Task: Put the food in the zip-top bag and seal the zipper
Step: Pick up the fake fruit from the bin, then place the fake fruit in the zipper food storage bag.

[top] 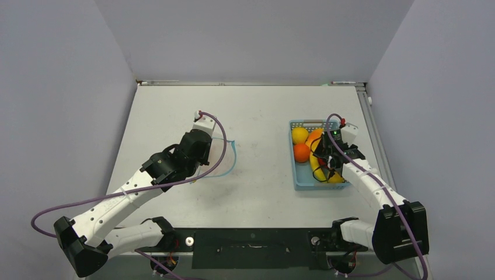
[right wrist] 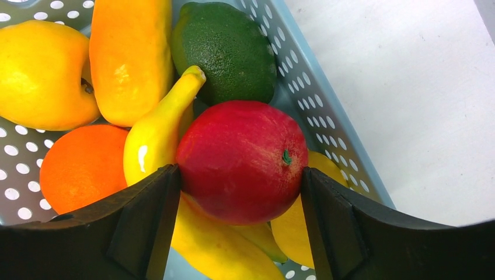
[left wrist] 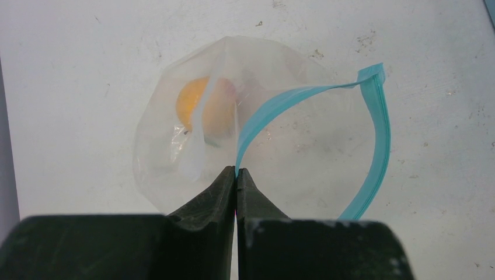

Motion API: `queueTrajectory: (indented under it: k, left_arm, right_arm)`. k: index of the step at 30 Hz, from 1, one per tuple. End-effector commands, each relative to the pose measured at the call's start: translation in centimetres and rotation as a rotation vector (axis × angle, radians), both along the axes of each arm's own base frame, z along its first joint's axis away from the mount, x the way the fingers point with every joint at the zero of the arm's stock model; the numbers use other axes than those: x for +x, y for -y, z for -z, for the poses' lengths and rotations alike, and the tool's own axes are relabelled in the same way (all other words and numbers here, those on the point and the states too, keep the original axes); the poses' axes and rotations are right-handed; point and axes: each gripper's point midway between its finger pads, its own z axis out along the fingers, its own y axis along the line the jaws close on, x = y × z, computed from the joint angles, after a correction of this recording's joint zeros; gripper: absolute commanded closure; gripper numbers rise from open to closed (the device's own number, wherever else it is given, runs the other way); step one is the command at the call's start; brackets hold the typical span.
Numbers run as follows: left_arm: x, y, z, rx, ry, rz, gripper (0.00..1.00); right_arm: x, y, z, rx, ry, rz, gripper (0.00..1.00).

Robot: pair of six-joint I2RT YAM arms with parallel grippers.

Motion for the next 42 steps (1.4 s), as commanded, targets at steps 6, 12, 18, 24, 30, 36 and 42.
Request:
queueTrajectory:
  k: [6, 12, 18, 24, 30, 36, 42]
  left_arm:
    - [0.8, 0.3, -1.1, -0.038, 0.043, -0.016, 1.0]
    - [0.8, 0.3, -1.1, -0.039, 0.046, -0.018, 1.0]
    - [0.8, 0.2, -1.2, -0.039, 0.047, -0.021, 1.0]
    - [0.8, 0.2, -1.2, -0.039, 0.049, -0.022, 1.0]
    - [0.8, 0.2, -1.2, -0.041, 0.049, -0.022, 1.0]
    - [0.8, 0.2, -1.3, -0.042, 0.051, -0.023, 1.0]
    - [0.8, 0.2, -1.3, -0.041, 0.051, -0.023, 1.0]
  right_arm:
    - [0.7, 0.1, -4.0, 0.004, 0.108, -0.015, 0.63]
    - [1.1, -1.1, -7.5, 0.05, 0.185, -0.074, 0.7]
    - [1.5, -4.6, -10.9, 0.127, 0.269, -0.202, 0.71]
    - [1.7, -9.5, -13.2, 0.158, 0.312, -0.342, 0.71]
    - [1.3, -13.8, -15.0, 0.213, 0.364, -0.481, 0.71]
    - [0.5, -17.2, -16.1, 0.223, 0.38, -0.587, 0.72]
    - [-0.5, -20.7, -17.0, 0.259, 0.399, -0.697, 0.72]
